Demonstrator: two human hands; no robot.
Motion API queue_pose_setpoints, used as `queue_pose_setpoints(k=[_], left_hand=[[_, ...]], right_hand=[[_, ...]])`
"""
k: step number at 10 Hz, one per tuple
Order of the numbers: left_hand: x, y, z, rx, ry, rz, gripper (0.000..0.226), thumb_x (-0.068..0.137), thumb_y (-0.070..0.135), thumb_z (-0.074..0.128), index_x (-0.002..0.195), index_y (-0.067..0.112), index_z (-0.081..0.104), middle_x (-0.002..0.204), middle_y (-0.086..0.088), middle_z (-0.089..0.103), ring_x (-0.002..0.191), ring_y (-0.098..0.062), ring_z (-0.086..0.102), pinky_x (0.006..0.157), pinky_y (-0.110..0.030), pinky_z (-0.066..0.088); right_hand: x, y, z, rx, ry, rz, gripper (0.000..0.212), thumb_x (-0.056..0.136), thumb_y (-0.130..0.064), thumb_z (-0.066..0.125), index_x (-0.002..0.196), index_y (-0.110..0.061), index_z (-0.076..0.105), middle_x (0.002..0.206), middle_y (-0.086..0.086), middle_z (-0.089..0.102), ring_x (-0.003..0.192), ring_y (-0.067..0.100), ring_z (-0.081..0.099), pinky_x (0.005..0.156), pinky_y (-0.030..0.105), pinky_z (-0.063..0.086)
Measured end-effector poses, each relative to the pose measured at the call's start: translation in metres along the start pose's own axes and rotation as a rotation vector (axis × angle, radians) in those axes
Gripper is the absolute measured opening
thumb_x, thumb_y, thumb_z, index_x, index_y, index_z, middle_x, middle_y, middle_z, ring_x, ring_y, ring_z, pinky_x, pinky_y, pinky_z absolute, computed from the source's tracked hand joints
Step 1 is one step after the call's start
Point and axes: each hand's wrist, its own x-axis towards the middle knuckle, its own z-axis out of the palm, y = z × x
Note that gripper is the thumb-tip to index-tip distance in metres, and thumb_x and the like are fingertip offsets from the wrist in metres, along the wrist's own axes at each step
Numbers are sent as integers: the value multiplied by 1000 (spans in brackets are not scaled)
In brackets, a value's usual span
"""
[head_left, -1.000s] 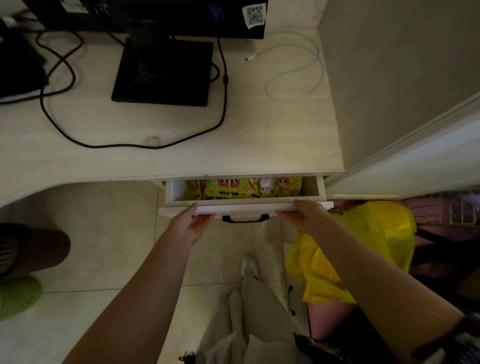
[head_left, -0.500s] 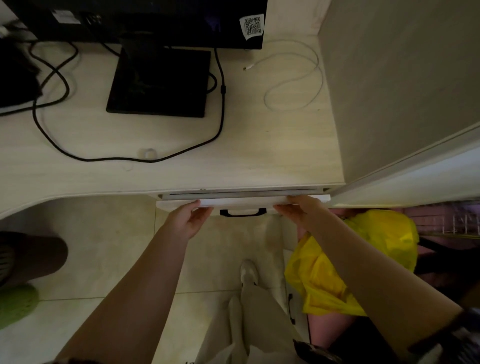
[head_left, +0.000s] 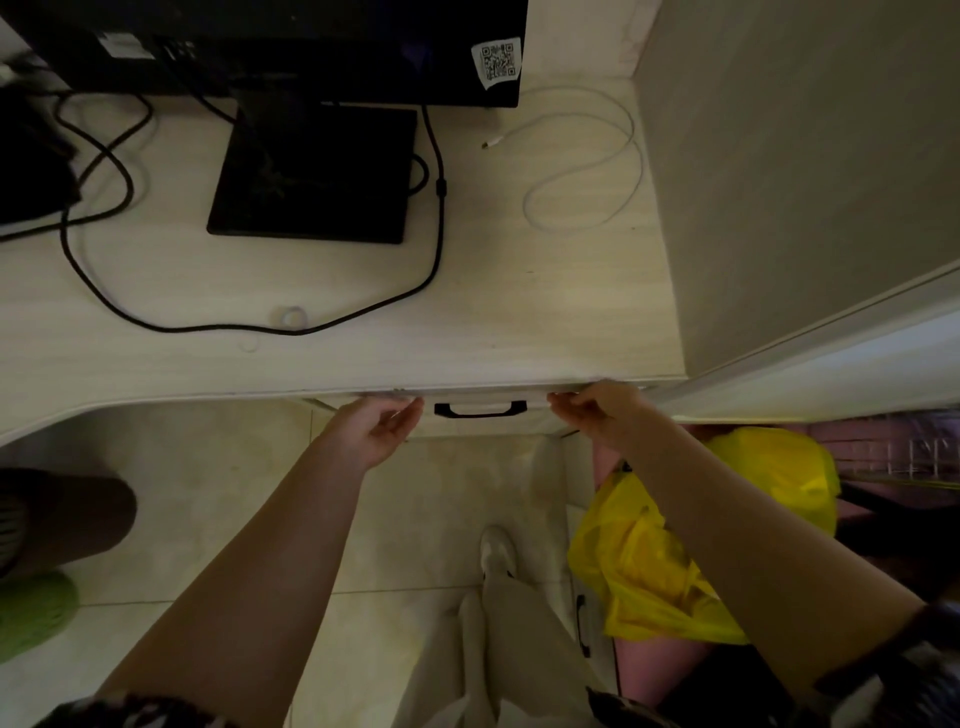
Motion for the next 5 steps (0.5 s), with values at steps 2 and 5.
queue_pose_setpoints(k=[2, 5], left_hand=[[-10, -7, -2, 70, 30, 19, 38, 90, -10, 51, 127, -5, 47, 124, -16, 57, 91, -25, 67, 56, -28, 59], [-58, -26, -9, 366, 2, 143, 42, 89, -1, 59, 128, 8, 47, 109, -11, 63, 86, -24, 66, 76, -32, 54]], right_hand=[[-3, 2, -5, -16, 27, -25, 25, 89, 19, 37, 77, 3, 51, 85, 18, 58, 80, 27, 62, 69, 40, 58], [-33, 36, -12, -395, 96, -164, 26, 91, 0, 45, 70, -14, 44, 65, 4, 53, 55, 16, 51, 54, 21, 45]])
